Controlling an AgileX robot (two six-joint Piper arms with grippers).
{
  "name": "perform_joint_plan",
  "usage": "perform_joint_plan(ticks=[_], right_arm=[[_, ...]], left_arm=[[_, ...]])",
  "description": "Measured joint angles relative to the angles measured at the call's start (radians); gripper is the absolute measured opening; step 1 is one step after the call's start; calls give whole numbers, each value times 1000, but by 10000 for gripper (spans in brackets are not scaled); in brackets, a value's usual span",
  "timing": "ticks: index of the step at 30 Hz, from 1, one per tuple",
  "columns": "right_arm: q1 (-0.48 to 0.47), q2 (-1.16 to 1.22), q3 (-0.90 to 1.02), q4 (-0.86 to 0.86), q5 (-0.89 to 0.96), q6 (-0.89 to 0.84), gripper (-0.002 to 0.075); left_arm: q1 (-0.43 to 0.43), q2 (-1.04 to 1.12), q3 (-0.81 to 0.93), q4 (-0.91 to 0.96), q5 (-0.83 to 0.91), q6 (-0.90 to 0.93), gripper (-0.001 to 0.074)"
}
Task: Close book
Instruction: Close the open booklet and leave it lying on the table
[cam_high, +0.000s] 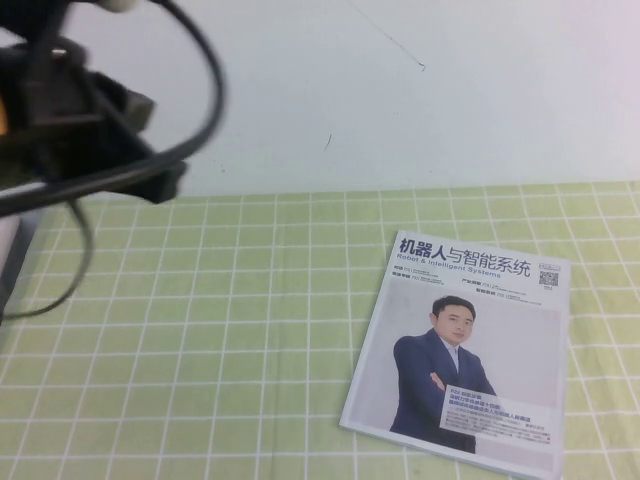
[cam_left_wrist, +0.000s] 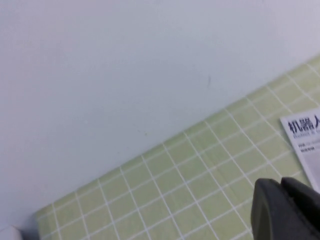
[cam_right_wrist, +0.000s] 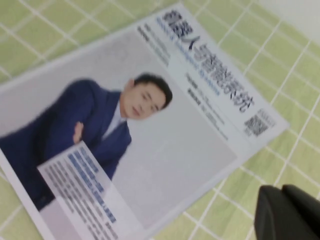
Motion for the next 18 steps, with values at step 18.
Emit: perform_joint_plan(ticks=[18], right_arm=[[0, -558, 143, 49, 214, -16, -1]], left_arm=[[2, -844, 755, 80, -389, -138, -4]])
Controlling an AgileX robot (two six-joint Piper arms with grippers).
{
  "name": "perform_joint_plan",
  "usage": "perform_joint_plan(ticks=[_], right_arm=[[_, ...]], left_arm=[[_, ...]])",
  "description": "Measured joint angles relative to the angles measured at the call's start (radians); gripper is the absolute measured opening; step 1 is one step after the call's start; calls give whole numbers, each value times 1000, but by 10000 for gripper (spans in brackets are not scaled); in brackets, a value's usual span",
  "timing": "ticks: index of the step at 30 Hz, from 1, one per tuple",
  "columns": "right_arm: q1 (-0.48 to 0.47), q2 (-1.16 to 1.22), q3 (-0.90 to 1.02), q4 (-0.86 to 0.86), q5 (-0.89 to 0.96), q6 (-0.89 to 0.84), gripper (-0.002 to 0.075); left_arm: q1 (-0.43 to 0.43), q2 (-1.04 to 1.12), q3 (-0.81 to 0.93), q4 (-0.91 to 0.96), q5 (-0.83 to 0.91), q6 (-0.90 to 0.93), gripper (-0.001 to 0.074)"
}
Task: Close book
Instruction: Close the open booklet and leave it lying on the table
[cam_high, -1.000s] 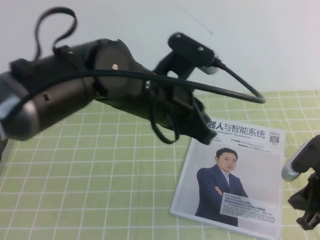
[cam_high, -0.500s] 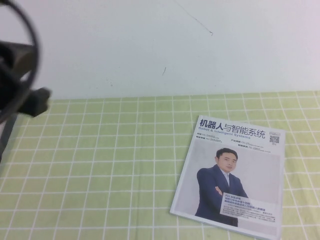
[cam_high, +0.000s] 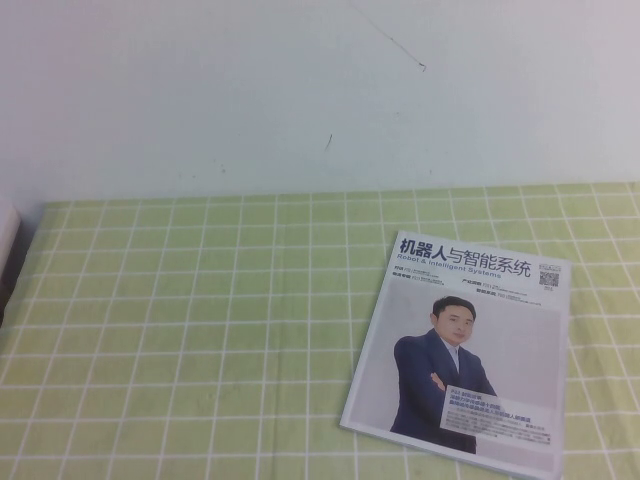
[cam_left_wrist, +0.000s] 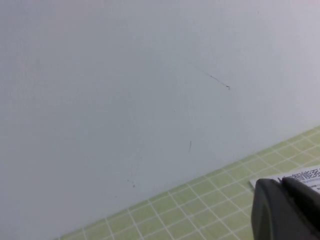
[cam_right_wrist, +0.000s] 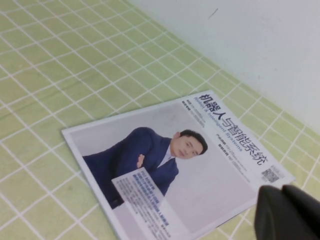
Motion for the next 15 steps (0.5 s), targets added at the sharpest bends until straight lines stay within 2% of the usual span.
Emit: perform_joint_plan(ticks=[7, 15], right_arm=[[0, -195, 190, 0, -14, 38, -2], [0, -227, 221, 0, 47, 43, -2]], left_arm=[[0, -41, 120, -10, -24, -77, -4], [0, -41, 227, -22, -24, -81, -4]])
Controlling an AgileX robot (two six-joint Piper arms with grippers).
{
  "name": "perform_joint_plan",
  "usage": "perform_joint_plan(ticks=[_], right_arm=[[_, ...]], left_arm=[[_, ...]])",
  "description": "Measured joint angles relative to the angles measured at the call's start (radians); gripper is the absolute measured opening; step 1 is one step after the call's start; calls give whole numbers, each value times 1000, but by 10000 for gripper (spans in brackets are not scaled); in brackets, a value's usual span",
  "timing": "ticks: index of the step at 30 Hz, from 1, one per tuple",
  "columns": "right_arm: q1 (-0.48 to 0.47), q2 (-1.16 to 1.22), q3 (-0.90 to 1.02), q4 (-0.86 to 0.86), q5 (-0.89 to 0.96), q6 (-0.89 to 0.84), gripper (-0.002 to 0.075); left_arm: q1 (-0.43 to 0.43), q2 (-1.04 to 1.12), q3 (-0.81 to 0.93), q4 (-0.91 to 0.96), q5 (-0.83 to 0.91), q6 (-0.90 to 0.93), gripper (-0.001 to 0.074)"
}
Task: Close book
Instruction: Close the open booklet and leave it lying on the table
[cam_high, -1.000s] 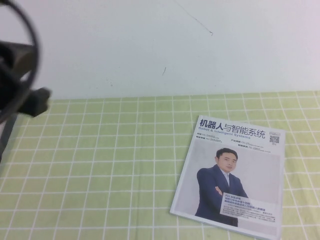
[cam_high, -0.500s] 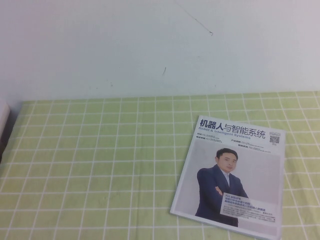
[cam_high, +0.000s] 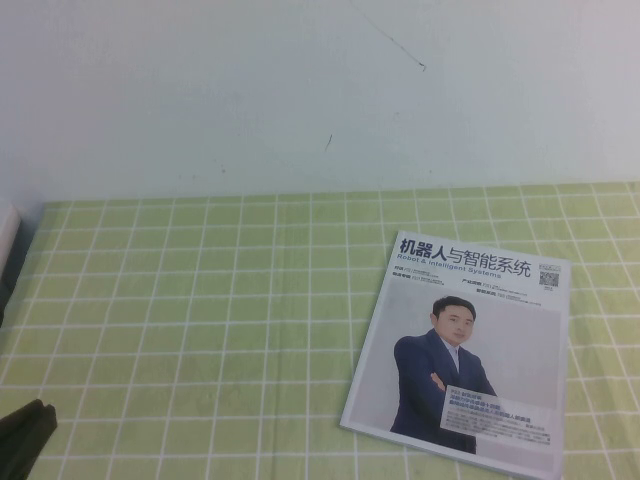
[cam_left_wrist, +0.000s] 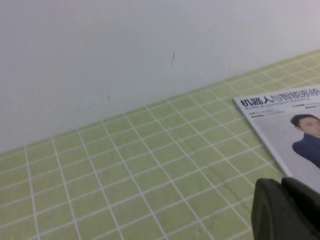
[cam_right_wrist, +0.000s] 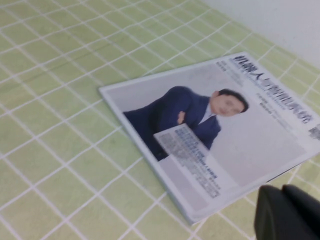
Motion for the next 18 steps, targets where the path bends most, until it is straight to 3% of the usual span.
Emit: perform_joint_plan(ticks=[18], right_arm=[[0, 0, 4, 10, 69, -34, -3]], left_arm=[[0, 0, 175, -3, 15, -1, -4]])
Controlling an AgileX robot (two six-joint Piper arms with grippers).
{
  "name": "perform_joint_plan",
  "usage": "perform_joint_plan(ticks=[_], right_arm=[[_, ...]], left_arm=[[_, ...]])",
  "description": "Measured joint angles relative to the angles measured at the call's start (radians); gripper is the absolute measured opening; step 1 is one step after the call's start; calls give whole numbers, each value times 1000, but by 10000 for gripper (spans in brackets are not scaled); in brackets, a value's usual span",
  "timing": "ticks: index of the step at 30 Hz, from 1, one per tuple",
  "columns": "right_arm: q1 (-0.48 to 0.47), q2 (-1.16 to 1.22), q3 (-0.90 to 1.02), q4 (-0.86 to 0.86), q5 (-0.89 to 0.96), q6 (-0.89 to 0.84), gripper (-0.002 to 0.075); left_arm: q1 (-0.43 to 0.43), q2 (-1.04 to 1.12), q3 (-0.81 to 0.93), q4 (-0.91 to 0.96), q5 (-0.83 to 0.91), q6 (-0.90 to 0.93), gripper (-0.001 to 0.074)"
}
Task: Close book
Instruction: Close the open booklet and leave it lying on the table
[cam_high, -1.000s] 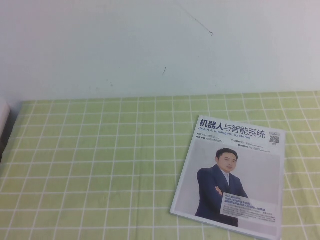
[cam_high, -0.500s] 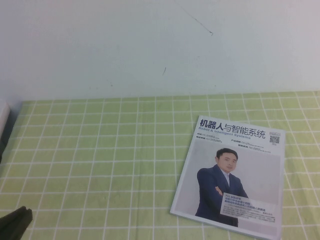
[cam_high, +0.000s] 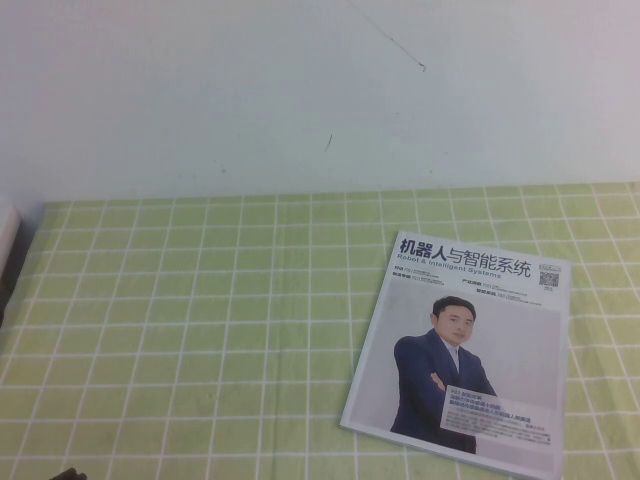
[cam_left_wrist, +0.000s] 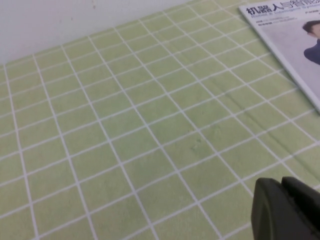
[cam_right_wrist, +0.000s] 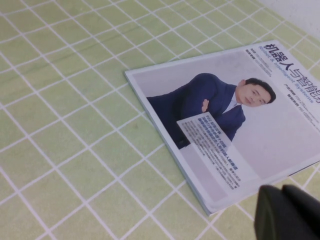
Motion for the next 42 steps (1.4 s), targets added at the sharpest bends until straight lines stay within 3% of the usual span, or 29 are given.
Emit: perform_joint_plan(ticks=[6, 12, 16, 22, 42], right_arm=[[0, 0, 0, 2, 0, 0, -3], [0, 0, 0, 2, 0, 0, -3], [0, 0, 0, 2, 0, 0, -3], [0, -1, 0, 5, 0, 0, -3], [0, -1, 0, 7, 0, 0, -3]], left_arm=[[45, -84, 57, -5, 9, -6, -4], [224, -212, 59, -64, 14, 19, -4], [367, -243, 59, -190, 18, 152, -4], [496, -245, 112, -349, -19, 332, -4], [508, -245, 126, -375, 4, 293, -4]])
